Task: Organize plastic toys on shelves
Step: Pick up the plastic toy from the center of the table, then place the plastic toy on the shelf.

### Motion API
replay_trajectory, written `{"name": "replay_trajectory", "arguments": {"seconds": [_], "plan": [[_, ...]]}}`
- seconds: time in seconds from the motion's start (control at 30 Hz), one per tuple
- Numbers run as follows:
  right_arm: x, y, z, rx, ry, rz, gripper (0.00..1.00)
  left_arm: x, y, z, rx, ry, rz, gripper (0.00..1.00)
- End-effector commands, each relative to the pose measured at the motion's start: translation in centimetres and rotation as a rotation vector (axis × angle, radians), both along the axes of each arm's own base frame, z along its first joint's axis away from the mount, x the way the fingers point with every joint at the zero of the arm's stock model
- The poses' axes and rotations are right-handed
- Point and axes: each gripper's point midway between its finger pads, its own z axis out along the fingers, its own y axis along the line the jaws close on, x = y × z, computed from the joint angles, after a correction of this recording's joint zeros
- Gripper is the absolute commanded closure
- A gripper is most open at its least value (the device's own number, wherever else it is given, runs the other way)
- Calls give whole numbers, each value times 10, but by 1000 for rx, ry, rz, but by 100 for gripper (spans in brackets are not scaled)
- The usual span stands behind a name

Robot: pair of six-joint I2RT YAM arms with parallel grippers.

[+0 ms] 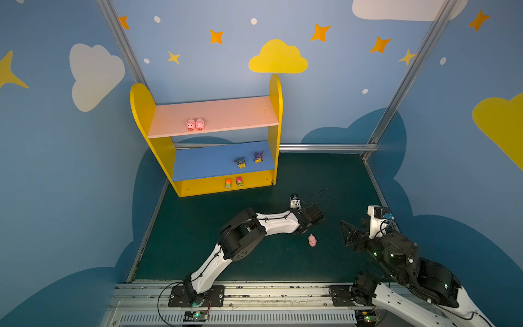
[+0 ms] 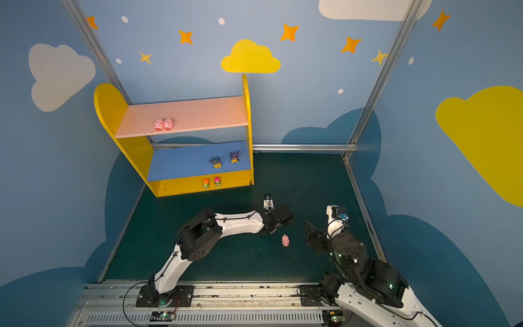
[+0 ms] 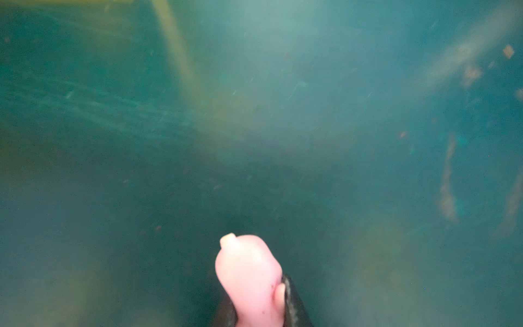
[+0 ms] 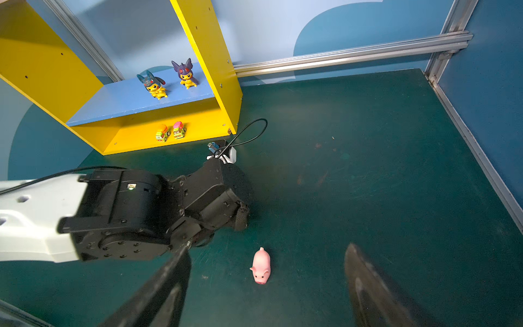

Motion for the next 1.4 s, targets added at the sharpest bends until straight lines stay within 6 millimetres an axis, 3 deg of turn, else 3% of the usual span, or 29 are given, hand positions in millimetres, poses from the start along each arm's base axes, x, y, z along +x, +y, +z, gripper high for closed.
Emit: {"name": "replay_trajectory", "arguments": {"seconds": [0.0, 0.23, 0.67, 0.87, 1.1, 1.37], "plan": [[3, 8, 9, 30, -11, 13, 16, -23, 30, -11, 138, 110, -66, 78], [9, 21, 15, 36, -20, 33, 16, -30, 56, 40, 236, 89, -130, 78], [25, 54, 44, 50, -62, 90, 16, -29, 114, 187, 324, -58, -116, 77], [32, 66, 66, 68, -111, 107, 16, -14, 150, 264, 343, -160, -82, 77], [45, 91, 75, 65, -113, 141, 16, 7, 184, 346, 307, -280, -37, 76], [56, 114, 79, 79, -101, 178, 16, 33, 200, 410, 268, -403, -11, 76]]}}
